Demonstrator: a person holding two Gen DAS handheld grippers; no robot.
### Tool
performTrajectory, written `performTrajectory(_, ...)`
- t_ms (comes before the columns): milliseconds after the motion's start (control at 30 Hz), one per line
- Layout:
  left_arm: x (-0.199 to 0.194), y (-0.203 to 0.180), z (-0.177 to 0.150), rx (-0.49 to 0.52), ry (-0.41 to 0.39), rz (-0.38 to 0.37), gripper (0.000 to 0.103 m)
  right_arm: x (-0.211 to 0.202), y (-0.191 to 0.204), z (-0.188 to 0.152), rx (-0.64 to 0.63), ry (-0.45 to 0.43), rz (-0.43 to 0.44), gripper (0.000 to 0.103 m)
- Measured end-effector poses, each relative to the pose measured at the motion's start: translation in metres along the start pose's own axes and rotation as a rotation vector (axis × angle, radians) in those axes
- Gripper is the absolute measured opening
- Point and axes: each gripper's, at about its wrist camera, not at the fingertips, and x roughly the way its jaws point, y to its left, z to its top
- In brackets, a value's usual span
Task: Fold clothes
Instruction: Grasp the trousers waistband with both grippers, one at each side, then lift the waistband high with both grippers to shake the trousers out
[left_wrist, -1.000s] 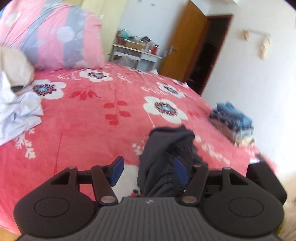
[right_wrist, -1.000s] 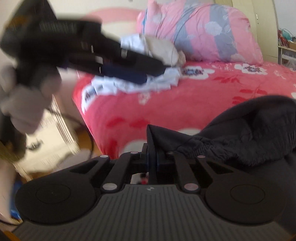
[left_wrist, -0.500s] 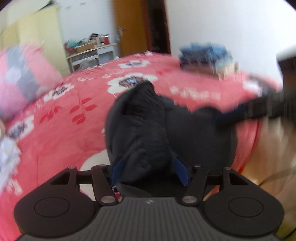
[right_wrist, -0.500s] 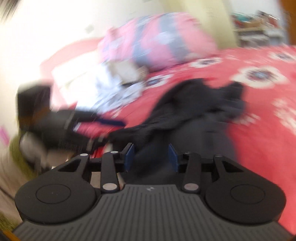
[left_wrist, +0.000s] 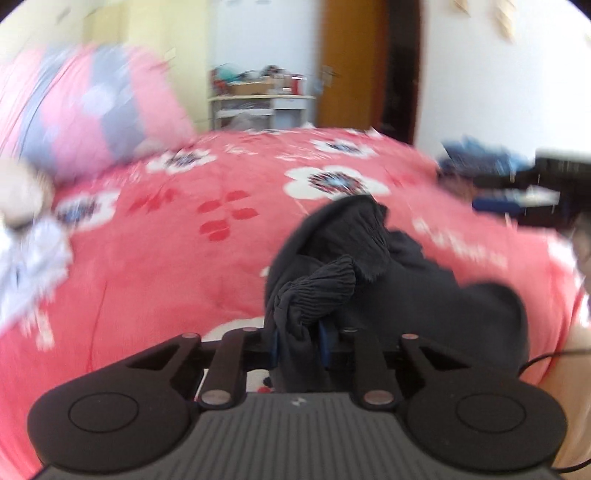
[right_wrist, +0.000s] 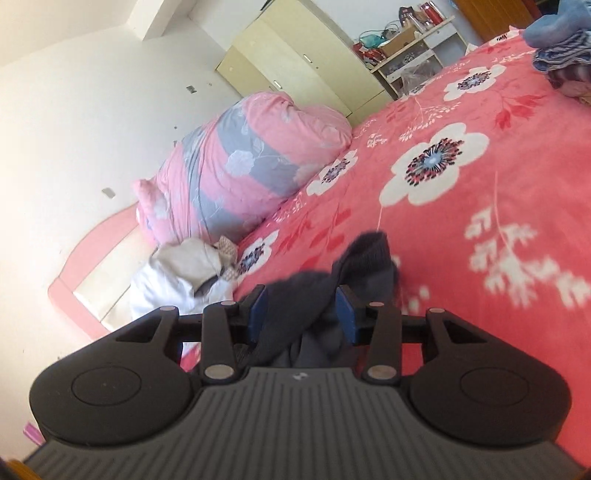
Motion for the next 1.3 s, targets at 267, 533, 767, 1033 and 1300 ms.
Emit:
performTrajectory(267, 0.006, 0.049, -0.004, -0.2, 0.027, 0.035, 0.02, 0.085, 0.006, 0.026, -0.513, 0.096, -0.199, 0.04)
performTrajectory(533, 0.018, 0.059, -0.015, -0.213, 0.06, -0.008, 0.031, 0.156, 0.001, 0.038, -0.622, 0.331, 0.016, 0.055)
performTrajectory(767, 0.029, 0.067, -0.026, -0.253, 0.056, -0.029, 0.031, 0.204, -0.019, 0.047, -0.44, 0.455, 0.113, 0.057)
performTrajectory(1033, 0.019, 0.078, -0.02, -0.342, -0.041, -0.067, 0.013, 0.201, -0.022, 0.049, -0.238, 0.415, 0.232, 0.011)
performTrajectory(1300, -0.044, 0.056, 0.031, -0.281, -0.272, -0.053, 0.012, 0.112, 0.04, 0.086, -0.293, 0.138, 0.254, 0.009)
